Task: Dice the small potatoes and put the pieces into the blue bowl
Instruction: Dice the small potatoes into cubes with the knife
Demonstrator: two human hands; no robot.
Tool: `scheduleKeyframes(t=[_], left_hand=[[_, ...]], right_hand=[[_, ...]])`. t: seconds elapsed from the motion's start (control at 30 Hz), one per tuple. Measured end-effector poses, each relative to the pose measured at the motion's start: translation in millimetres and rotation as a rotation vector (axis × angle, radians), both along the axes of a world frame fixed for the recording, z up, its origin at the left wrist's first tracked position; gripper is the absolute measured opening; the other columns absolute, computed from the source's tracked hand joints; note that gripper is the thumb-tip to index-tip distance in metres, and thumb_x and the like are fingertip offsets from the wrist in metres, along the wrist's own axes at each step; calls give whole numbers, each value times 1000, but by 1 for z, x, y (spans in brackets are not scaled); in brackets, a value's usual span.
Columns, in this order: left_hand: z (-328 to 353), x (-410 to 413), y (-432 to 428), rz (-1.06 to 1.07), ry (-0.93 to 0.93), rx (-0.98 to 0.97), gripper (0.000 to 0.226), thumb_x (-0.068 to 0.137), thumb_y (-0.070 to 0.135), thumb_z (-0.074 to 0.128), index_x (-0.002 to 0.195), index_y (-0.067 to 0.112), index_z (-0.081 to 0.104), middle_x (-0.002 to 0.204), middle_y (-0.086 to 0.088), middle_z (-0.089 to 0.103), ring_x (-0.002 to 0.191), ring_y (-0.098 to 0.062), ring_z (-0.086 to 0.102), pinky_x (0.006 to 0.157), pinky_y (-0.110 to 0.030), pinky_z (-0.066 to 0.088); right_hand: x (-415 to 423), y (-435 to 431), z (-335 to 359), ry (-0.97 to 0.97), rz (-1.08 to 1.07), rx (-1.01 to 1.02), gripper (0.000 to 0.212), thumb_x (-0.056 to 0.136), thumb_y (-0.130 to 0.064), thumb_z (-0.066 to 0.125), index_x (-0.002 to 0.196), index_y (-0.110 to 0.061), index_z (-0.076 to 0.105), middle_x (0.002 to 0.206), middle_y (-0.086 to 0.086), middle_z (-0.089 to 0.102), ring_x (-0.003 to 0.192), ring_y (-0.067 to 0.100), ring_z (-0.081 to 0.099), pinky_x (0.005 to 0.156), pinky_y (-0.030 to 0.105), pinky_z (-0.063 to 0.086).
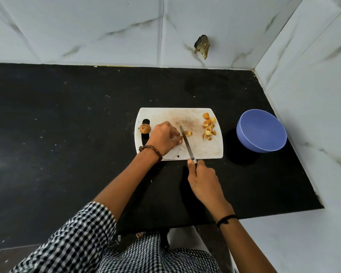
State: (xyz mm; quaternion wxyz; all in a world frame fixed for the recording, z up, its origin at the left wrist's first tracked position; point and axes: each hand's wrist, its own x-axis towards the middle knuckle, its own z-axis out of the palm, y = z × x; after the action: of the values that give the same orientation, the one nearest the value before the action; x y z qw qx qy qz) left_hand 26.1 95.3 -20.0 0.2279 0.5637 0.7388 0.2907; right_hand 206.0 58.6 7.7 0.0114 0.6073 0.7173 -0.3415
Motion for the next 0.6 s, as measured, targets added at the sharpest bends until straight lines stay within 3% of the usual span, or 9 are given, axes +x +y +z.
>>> scheduleKeyframes(t=[0.17, 0.37, 0.6], left_hand=[[-4, 1, 1, 9, 15, 7, 19, 78, 24, 77, 93, 12, 74, 94, 0, 62, 75, -8, 58, 74, -24, 53], [-4, 3, 1, 26, -2, 31, 14, 79, 24, 76, 88, 15, 71, 90, 1, 63, 73, -8, 59, 70, -25, 54], [-2, 7, 3, 40, -21, 21, 14, 83, 24, 72, 95, 18, 68, 89, 5, 68, 74, -7, 59, 72, -31, 56]], right_hand=[[15, 9, -8, 34, -120, 11, 46, 102, -58, 28, 103, -18, 51, 95, 10, 63, 86, 31, 67, 79, 54, 57], [28, 17, -7, 59, -169, 53, 45, 104, -54, 29, 105, -15, 52, 89, 9, 64, 77, 24, 66, 69, 43, 57], [19, 10, -14, 45, -109, -13, 42, 102, -57, 30, 104, -21, 52, 92, 6, 65, 82, 23, 67, 77, 48, 58]])
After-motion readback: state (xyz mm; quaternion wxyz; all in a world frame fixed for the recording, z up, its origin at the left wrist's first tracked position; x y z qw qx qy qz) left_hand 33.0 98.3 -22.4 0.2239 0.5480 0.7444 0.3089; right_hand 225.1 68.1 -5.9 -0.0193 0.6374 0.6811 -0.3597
